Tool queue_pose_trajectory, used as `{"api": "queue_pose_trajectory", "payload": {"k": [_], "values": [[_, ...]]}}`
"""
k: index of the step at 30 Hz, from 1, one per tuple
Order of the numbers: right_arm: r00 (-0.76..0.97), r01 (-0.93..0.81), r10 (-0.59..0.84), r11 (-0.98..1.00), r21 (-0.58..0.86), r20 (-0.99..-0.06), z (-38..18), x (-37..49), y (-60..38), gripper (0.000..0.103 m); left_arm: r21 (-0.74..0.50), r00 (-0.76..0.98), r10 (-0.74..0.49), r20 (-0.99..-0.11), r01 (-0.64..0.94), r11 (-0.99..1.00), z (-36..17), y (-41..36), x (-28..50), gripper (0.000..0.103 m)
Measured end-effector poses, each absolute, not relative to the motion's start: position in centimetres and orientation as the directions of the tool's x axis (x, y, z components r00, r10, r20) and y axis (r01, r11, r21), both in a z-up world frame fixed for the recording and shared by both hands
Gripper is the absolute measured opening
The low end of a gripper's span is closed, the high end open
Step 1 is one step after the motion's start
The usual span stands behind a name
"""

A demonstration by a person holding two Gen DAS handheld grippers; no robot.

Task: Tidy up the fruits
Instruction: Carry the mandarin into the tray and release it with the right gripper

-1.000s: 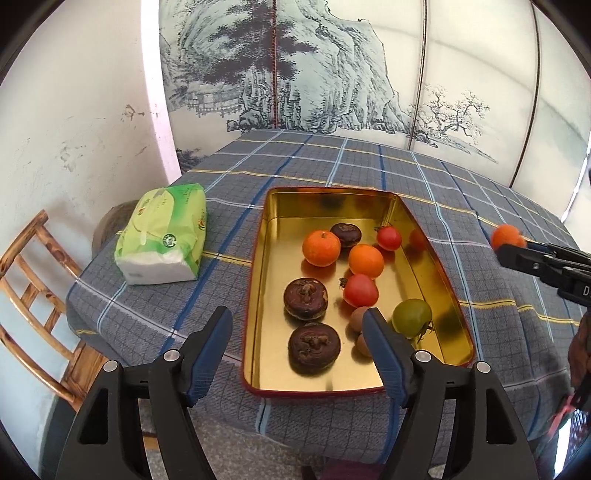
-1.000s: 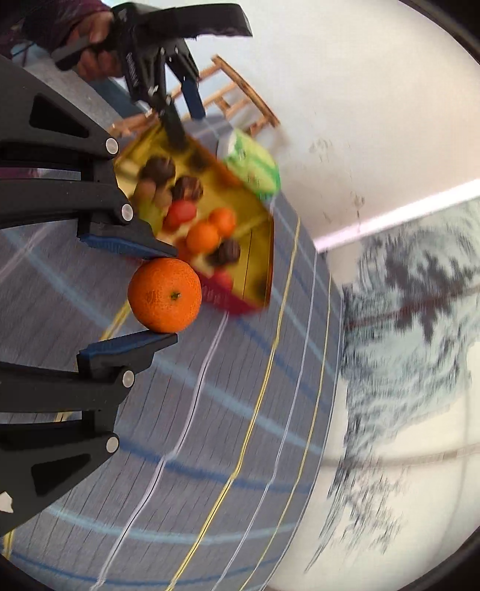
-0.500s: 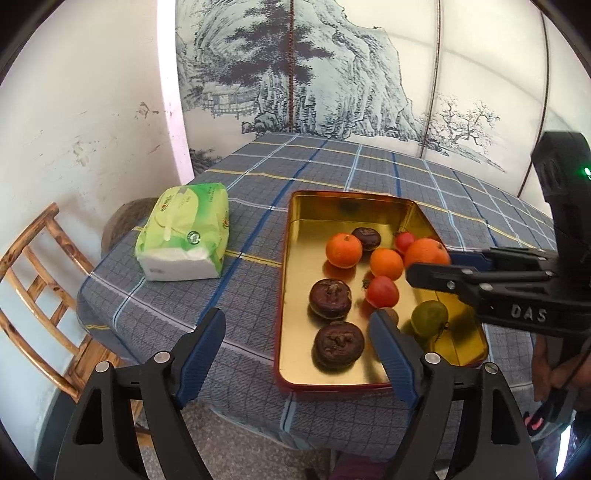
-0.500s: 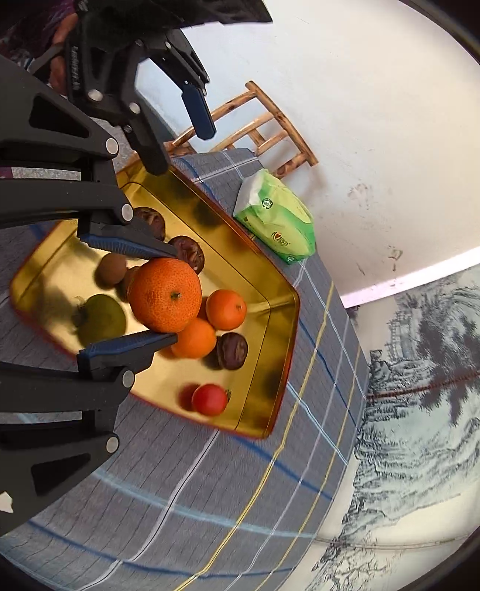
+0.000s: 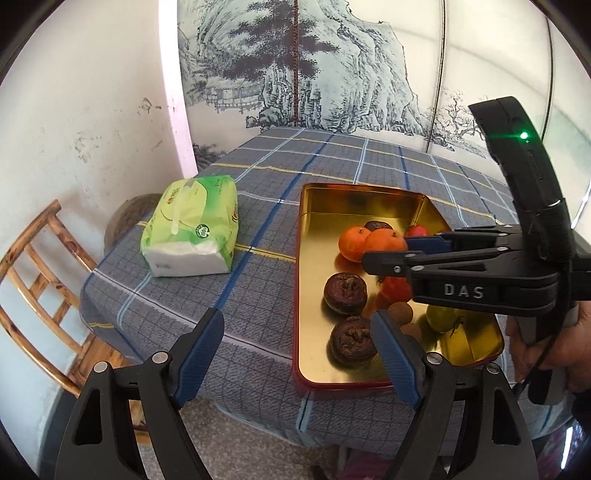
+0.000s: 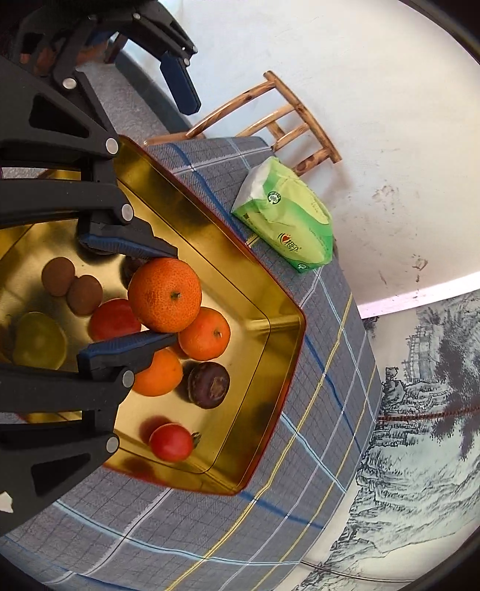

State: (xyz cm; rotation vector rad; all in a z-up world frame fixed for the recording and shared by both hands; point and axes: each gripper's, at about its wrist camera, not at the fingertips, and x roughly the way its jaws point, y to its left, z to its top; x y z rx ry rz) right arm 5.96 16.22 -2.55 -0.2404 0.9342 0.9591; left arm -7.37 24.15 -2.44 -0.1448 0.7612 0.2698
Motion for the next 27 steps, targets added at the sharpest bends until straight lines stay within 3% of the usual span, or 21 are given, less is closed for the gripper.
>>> {"api": "queue_pose_trajectory", "payload": {"k": [27], "values": [[0.24, -0.759, 0.572, 0.614, 0.216, -0.784, -3.6, 7.2, 16.5, 0.038, 0.004, 0.675, 0.205, -0.708, -0.288, 0.958, -3.0, 24.5, -6.9, 0.082]]}}
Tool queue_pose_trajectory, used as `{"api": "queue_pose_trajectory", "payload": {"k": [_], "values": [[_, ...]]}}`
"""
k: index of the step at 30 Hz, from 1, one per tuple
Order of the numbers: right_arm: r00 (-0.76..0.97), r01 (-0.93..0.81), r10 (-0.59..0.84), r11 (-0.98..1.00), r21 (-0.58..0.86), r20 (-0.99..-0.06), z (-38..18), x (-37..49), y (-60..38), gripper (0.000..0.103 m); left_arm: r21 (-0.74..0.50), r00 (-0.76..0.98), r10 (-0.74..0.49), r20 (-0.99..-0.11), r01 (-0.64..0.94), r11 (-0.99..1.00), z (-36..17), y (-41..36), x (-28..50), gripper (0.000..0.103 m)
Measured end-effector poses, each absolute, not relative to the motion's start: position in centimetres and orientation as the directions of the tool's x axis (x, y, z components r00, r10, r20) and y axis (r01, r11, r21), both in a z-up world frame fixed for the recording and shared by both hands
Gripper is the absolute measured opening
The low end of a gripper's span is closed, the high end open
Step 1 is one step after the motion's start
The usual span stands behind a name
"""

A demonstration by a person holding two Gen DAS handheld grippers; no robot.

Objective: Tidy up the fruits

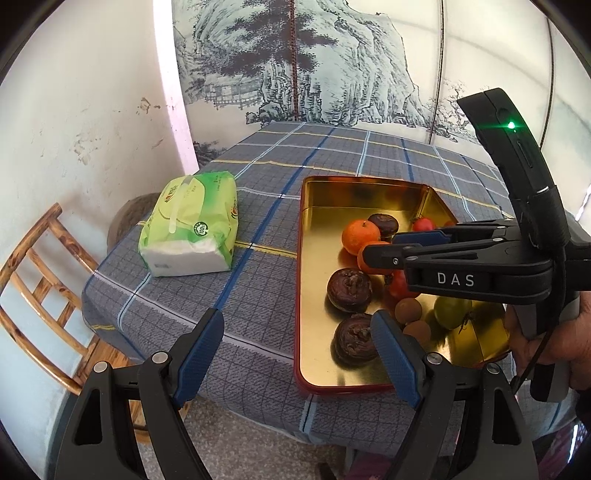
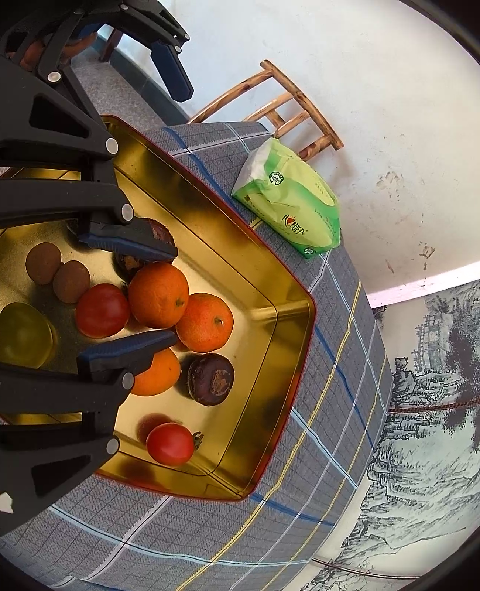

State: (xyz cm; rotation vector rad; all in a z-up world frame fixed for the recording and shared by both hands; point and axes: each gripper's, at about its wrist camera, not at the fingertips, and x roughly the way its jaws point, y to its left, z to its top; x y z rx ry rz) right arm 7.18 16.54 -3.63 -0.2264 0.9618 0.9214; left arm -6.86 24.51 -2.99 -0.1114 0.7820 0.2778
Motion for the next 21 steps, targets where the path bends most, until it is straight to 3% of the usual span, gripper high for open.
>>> {"api": "queue_pose_trajectory", "payload": {"k": [3, 13, 21], "values": [[0.246, -0.753, 0.585, 0.617, 0.227, -0.773, -3.3, 7.1, 16.1, 0.038, 0.022, 0.676, 0.216, -0.705, -0.284, 0.959, -2.9, 24.2, -6.8, 0.082], [0.38, -0.736, 0.639, 0.647, 0.2, -0.669, 0.4, 4.3, 13.1, 0.061, 0.054, 0.679, 0.254, -0.689, -0.302, 0.952, -2.8, 23.9, -6.9, 0.082], [0.619, -0.645, 0.584, 0.76, 0.084, -0.525, 3.1, 0.1, 8.0, 0.09, 0.064, 0.712, 0.315, -0.628, -0.356, 0.932, -1.5, 23.6, -7.6, 0.087]]}}
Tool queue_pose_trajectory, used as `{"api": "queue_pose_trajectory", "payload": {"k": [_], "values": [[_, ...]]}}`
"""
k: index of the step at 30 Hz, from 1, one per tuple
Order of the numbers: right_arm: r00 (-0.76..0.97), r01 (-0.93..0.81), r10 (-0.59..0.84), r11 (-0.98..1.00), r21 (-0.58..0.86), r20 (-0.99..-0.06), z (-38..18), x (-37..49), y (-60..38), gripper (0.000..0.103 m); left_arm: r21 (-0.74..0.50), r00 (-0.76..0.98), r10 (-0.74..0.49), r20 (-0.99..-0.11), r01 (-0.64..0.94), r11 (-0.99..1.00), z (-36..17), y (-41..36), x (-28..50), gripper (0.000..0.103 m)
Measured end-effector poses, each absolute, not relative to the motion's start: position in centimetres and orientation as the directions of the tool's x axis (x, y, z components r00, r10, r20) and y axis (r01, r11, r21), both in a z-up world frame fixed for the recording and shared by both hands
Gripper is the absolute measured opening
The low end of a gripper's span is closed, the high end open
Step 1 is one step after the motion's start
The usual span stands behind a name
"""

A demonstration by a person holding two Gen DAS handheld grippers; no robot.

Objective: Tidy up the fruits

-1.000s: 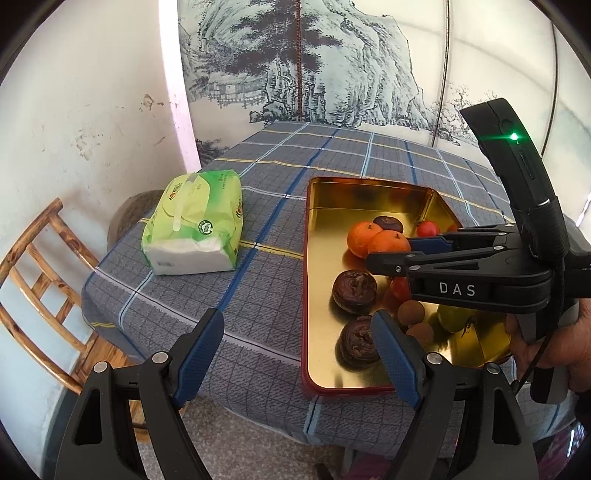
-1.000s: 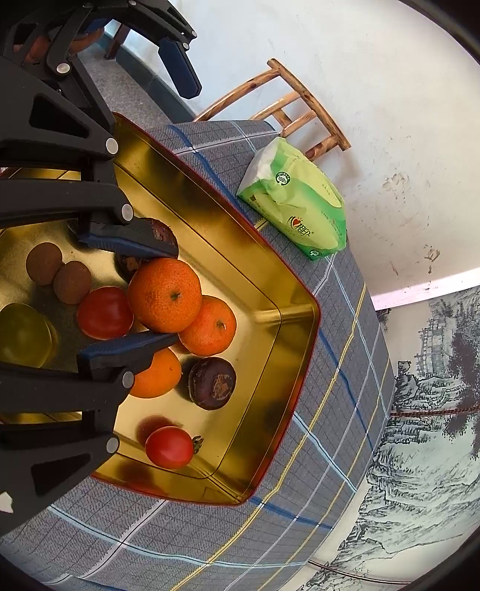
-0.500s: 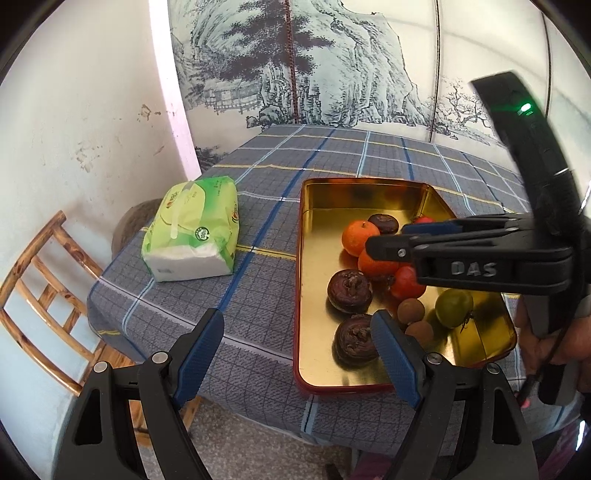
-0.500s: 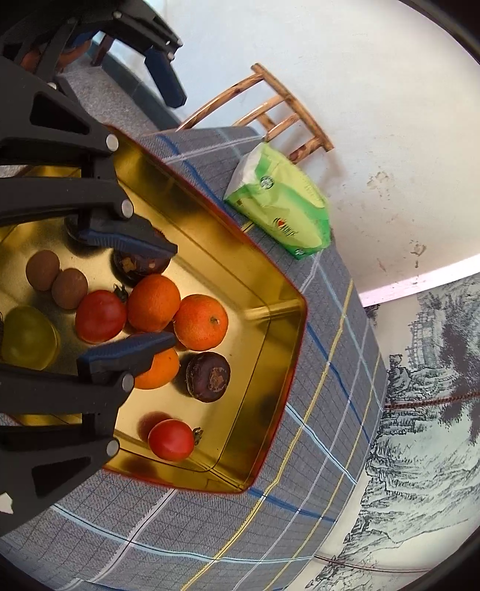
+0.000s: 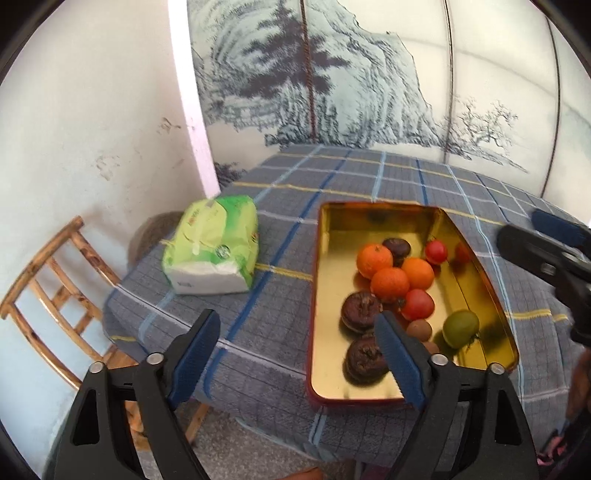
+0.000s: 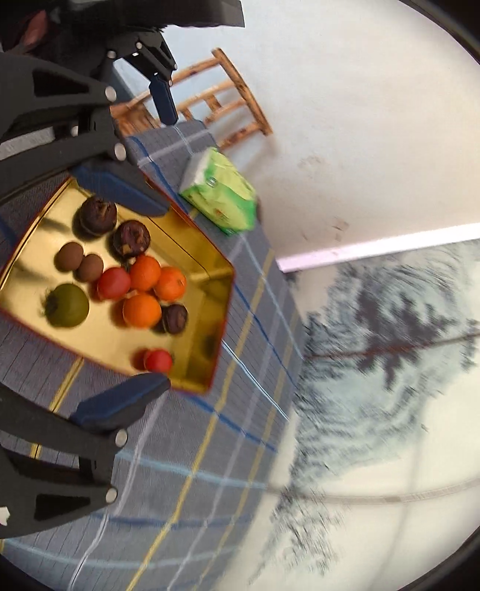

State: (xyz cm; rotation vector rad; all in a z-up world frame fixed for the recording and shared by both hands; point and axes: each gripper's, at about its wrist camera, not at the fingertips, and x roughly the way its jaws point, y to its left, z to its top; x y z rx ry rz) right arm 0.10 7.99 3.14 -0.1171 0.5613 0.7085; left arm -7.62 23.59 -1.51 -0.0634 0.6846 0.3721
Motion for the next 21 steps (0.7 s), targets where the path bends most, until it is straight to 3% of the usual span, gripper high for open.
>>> {"api": "queue_pose_trajectory", "payload": {"k": [8, 21], "values": [[0.714, -0.594, 0.557, 0.803, 0.054, -0.424, 5.3, -2.6, 4.8, 0.099, 0.007, 0.788, 0.312, -0.531, -0.364, 0.931, 2.3, 22.6, -8.8, 0.102], [0.75, -0.571, 0.54, 0.82, 0.038, -0.383, 6.4, -3.3, 2.9, 0.1, 0.049, 0.814, 0.315, -0.488, -0.334, 0.941, 4.5, 20.3, -8.9, 0.102]]}}
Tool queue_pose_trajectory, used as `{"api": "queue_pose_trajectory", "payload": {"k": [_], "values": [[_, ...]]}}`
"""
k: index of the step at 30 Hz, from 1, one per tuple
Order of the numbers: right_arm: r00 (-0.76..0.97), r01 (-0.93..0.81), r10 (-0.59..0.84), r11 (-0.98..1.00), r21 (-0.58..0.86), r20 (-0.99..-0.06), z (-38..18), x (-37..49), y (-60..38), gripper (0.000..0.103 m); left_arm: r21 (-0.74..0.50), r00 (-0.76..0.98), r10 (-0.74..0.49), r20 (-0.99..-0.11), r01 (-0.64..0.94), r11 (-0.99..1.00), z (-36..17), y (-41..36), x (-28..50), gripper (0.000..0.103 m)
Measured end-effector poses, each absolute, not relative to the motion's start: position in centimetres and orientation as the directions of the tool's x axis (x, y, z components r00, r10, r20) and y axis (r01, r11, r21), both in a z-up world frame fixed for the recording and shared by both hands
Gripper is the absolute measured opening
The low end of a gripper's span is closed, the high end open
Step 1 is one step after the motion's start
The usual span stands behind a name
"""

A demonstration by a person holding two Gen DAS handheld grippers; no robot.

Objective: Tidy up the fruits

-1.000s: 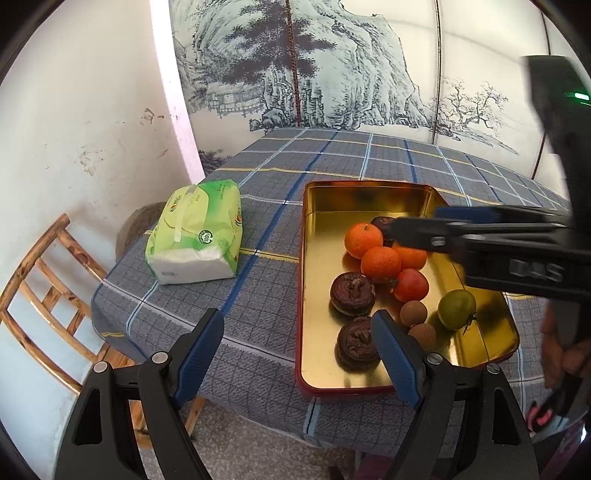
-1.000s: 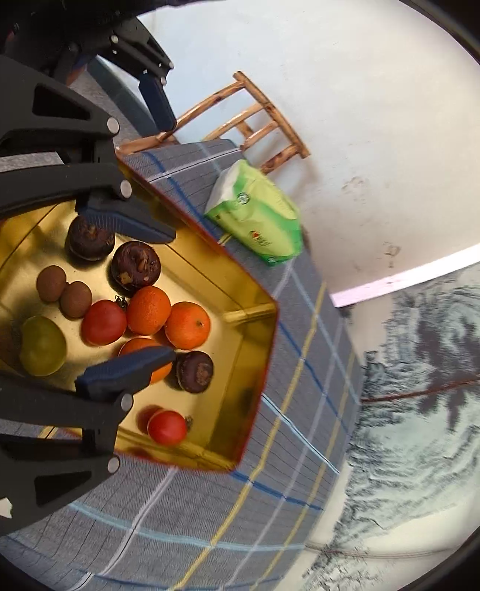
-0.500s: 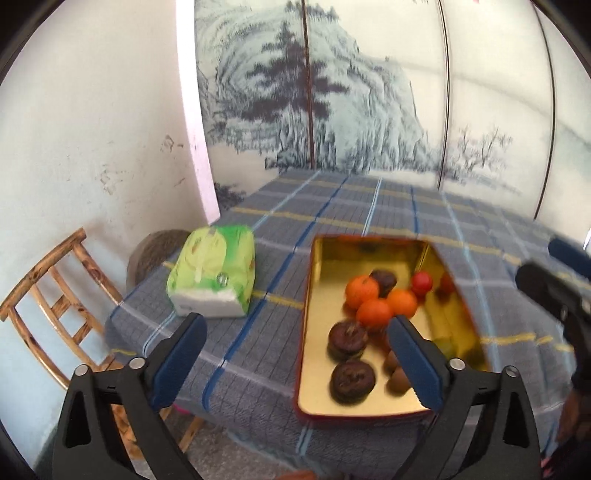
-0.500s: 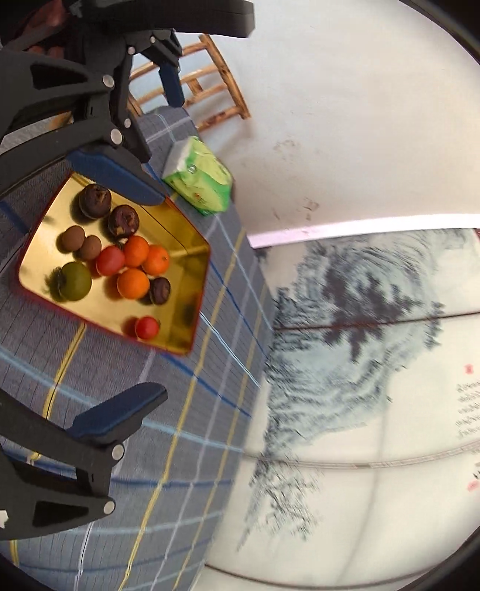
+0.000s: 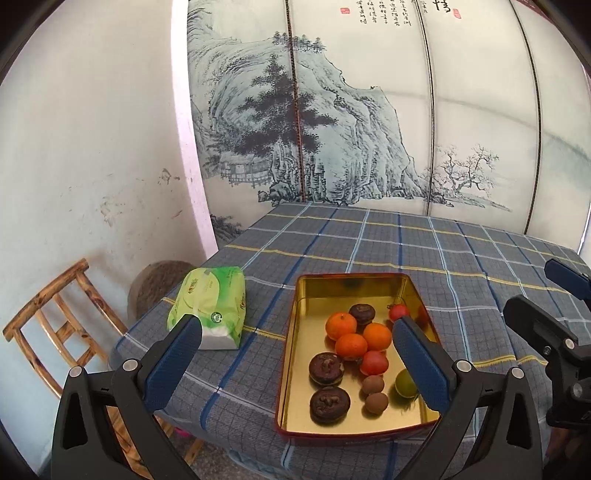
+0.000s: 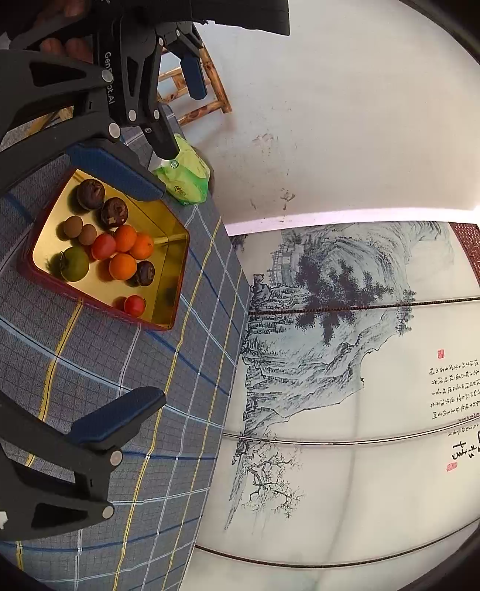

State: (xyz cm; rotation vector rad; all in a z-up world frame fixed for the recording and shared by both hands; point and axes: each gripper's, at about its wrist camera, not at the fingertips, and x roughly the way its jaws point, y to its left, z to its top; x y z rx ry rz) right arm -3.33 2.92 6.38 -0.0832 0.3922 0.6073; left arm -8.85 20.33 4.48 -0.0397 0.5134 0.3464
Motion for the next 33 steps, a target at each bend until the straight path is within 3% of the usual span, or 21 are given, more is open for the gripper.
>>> {"api": "queue_pose_trajectory", "payload": {"k": [33], "values": [[0.748, -0.576, 0.533, 0.818, 0.012, -0.395, 6.0, -3.4, 2.8, 0.102, 0.04, 0.803, 0.3, -0.515, -0.327, 0.944, 3.4, 19.7, -8.8, 0.102]]}}
